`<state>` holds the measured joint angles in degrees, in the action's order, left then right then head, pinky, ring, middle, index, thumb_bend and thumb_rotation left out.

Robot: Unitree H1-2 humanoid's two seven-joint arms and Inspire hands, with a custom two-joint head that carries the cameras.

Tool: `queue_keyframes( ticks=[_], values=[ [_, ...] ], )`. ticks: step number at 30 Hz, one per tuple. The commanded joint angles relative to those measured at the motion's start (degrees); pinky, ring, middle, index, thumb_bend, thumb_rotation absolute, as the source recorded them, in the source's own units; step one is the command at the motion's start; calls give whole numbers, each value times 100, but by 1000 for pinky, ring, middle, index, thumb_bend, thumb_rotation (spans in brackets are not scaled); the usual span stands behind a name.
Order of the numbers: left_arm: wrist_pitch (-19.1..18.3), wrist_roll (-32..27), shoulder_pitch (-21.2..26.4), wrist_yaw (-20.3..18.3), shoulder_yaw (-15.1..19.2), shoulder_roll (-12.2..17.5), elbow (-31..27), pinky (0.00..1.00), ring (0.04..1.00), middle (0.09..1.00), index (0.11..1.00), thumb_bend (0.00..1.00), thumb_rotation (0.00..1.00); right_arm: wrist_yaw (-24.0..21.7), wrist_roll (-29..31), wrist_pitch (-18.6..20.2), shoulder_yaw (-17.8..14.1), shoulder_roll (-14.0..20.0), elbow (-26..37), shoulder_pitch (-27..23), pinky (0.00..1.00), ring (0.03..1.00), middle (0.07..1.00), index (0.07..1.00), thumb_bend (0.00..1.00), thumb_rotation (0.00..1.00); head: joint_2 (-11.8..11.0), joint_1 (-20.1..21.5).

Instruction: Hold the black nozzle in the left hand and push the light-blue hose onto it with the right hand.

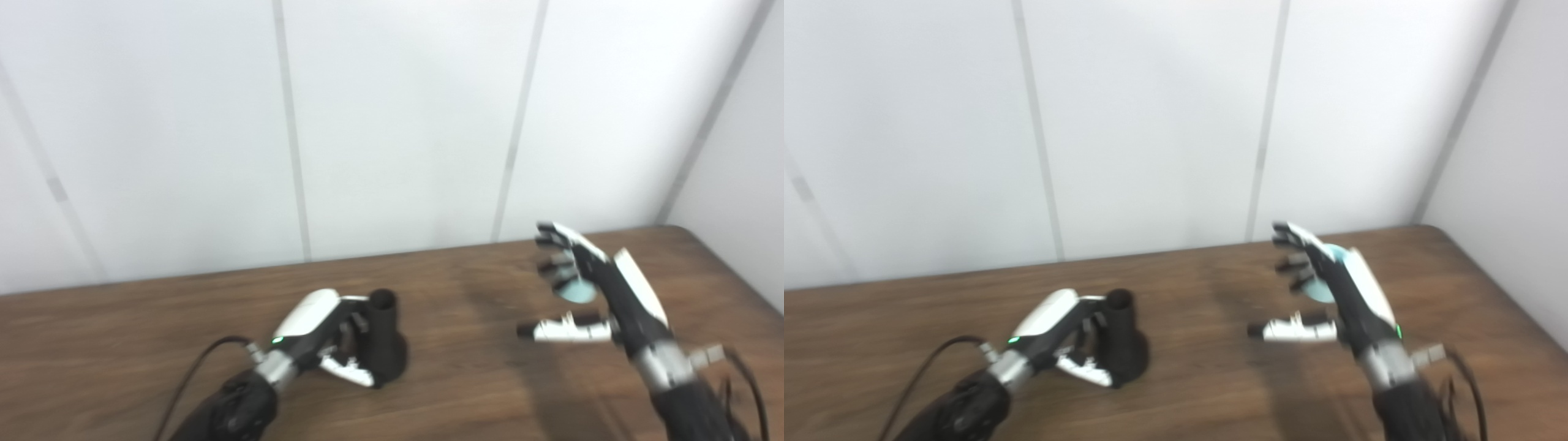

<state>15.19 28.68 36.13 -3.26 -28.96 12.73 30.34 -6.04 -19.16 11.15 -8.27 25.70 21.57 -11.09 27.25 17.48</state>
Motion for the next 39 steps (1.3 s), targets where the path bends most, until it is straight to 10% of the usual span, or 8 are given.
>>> queue_keyframes(
  ticks=[1,13,39],
  values=[
    [-34,250,-170,-297,-138,180,329,482,498,488,481,526,0,-140,-136,119,-101,367,226,-383,507,664,809,845,798,180,-16,86],
    [392,97,-241,-156,75,263,752,462,467,476,489,527,0,-620,-948,911,87,1498,-442,-1528,510,650,766,790,773,90,-256,751],
    [723,-98,-300,-245,181,337,801,464,473,476,490,527,0,-1662,-615,1272,1334,1620,-3823,-3001,783,920,954,897,851,187,-211,788]
  ],
)
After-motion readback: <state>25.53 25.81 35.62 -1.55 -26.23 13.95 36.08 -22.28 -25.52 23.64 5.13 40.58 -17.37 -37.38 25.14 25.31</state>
